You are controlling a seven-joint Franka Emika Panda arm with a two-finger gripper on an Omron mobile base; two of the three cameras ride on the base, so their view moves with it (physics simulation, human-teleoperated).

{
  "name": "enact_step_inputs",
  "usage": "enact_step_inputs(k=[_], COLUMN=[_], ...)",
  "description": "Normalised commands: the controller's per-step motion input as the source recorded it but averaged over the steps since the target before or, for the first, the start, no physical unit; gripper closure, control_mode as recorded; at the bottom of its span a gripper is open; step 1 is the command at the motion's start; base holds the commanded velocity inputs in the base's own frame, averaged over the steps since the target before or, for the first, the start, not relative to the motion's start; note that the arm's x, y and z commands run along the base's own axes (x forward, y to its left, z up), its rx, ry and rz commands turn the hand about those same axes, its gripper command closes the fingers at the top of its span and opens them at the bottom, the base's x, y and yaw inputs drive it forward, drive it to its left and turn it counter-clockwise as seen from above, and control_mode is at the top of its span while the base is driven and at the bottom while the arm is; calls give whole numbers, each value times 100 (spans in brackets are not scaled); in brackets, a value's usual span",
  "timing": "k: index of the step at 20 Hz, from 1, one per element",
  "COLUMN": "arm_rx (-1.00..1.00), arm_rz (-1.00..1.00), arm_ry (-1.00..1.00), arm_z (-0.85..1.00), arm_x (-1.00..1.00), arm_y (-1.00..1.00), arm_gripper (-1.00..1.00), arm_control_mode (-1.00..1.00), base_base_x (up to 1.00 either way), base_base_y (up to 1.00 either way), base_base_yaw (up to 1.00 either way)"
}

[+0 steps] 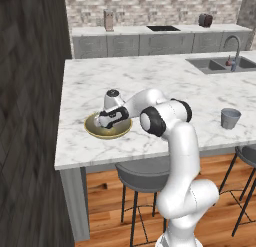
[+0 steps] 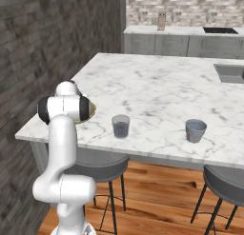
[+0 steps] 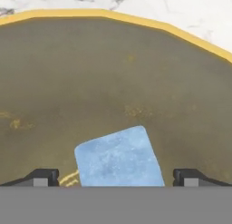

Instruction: There are four ice cubes in the ice bowl. Place two ice cubes in each glass of water.

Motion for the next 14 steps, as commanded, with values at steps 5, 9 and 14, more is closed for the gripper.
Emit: enact_step_inputs(k=[5,9,14], arm_rx=[-4,0,0], arm_rz=[0,0,-2], arm_ry=[-1,0,-1], arm_z=[-8,0,4], arm_x=[1,0,-9], arm_y=[0,0,0], arm_gripper=[100,100,100], arm_control_mode=[-100,-100,-100], base_base_x=[0,0,0], base_base_y=[0,0,0], base_base_yaw=[0,0,0])
